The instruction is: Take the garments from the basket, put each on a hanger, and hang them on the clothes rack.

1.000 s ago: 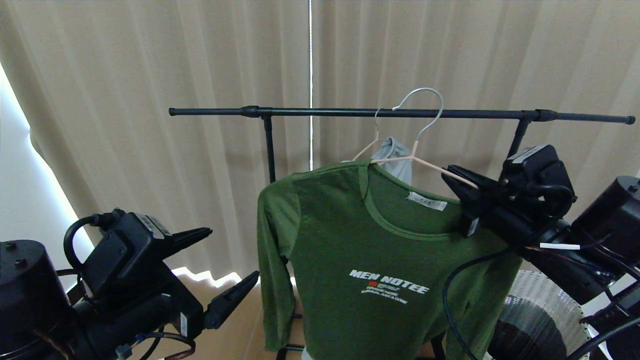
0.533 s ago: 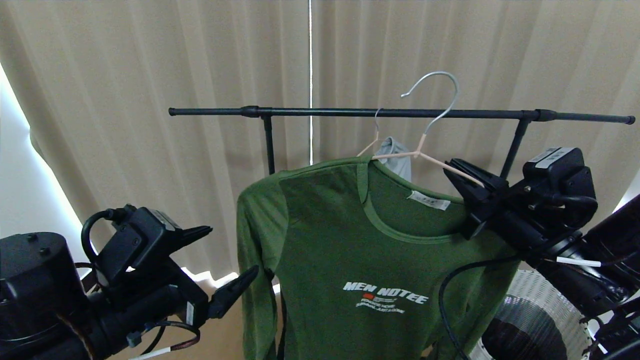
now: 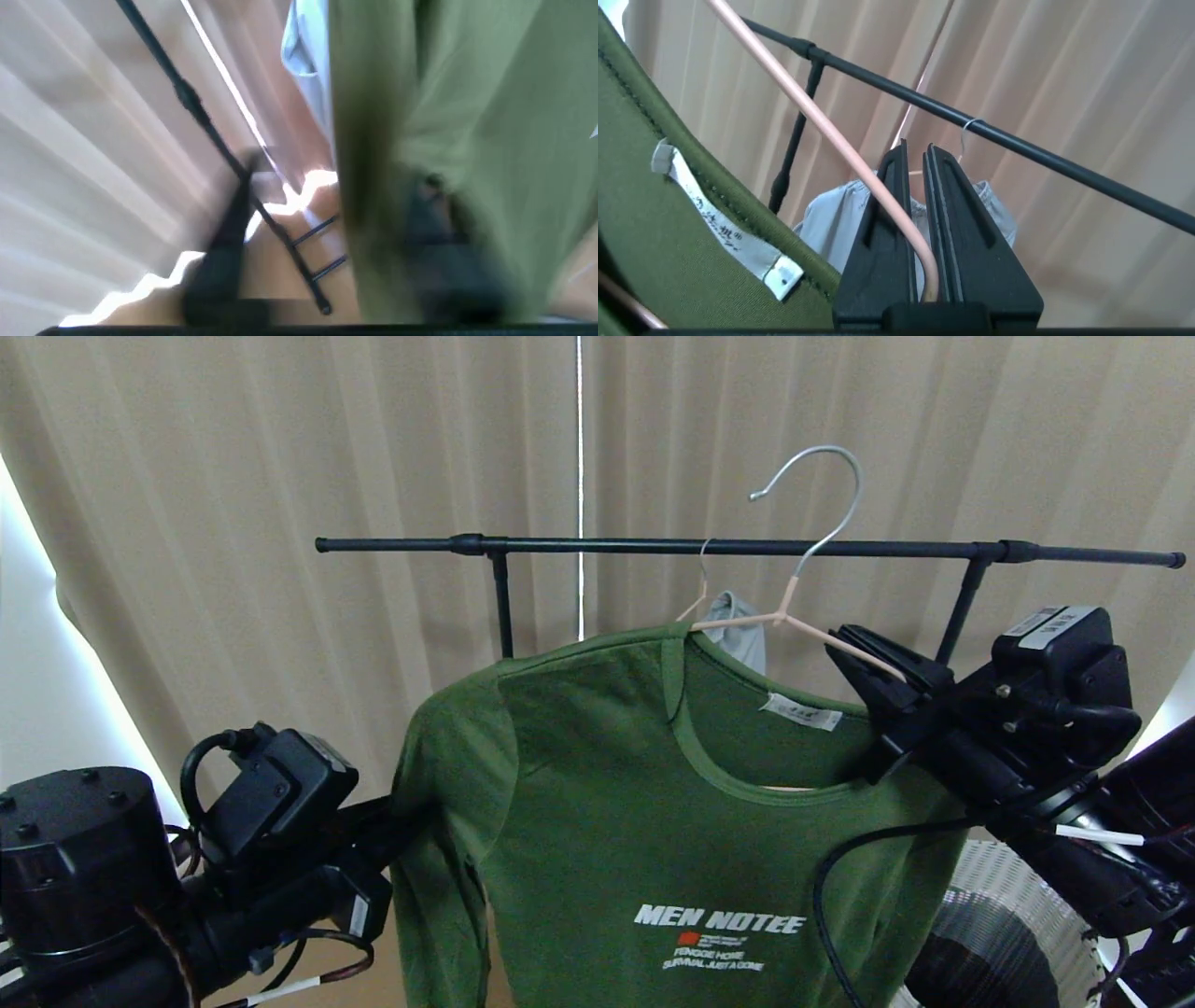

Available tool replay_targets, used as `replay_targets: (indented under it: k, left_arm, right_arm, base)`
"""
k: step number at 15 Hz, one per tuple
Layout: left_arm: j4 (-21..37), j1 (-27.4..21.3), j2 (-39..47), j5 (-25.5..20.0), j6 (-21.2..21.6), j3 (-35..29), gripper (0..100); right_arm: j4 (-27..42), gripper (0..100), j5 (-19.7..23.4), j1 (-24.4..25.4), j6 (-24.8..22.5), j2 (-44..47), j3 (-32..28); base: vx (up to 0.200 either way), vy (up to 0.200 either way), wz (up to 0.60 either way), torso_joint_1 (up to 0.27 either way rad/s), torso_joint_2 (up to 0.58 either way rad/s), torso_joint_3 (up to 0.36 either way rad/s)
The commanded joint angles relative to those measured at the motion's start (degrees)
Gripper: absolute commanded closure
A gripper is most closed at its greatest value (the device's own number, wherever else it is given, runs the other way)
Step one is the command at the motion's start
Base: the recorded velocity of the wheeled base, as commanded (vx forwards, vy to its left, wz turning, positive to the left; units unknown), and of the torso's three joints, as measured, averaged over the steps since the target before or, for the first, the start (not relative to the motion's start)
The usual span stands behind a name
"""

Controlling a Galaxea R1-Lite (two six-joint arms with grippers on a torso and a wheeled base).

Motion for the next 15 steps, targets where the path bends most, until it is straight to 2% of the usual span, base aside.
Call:
replay_targets:
  k: [1,5,10,11,15]
  left_arm:
    - [-0.1,3.1,-0.3,0.0,1.8,1.4,100]
    - [-0.1,6.0,-4.8,0.0,1.8,3.8,100]
    - [0.0,5.6,-6.4,-0.1,2.0,4.6,100]
    - [0.0,5.6,-6.5,-0.1,2.0,4.5,0]
    - [-0.1,5.5,-10.4,-0.3,1.3,4.5,0]
  right_arm:
    - [-0.5,100,-0.1,-1.3,-0.1,-0.2,0.0]
    - [-0.2,100,-0.1,-6.8,-0.4,-1.8,-0.3]
    - [-0.1,100,-0.1,-7.2,-0.7,-2.6,0.5]
    - [-0.1,100,-0.1,-7.2,-0.9,-2.7,0.5]
    - [1.0,100,-0.2,-8.4,-1.6,-2.5,0.7]
  base:
    - [0.000,0.000,0.00,0.000,0.00,0.000]
    - [0.000,0.000,0.00,0.000,0.00,0.000]
    - [0.000,0.000,0.00,0.000,0.00,0.000]
    - [0.000,0.000,0.00,0.000,0.00,0.000]
    - [0.000,0.000,0.00,0.000,0.00,0.000]
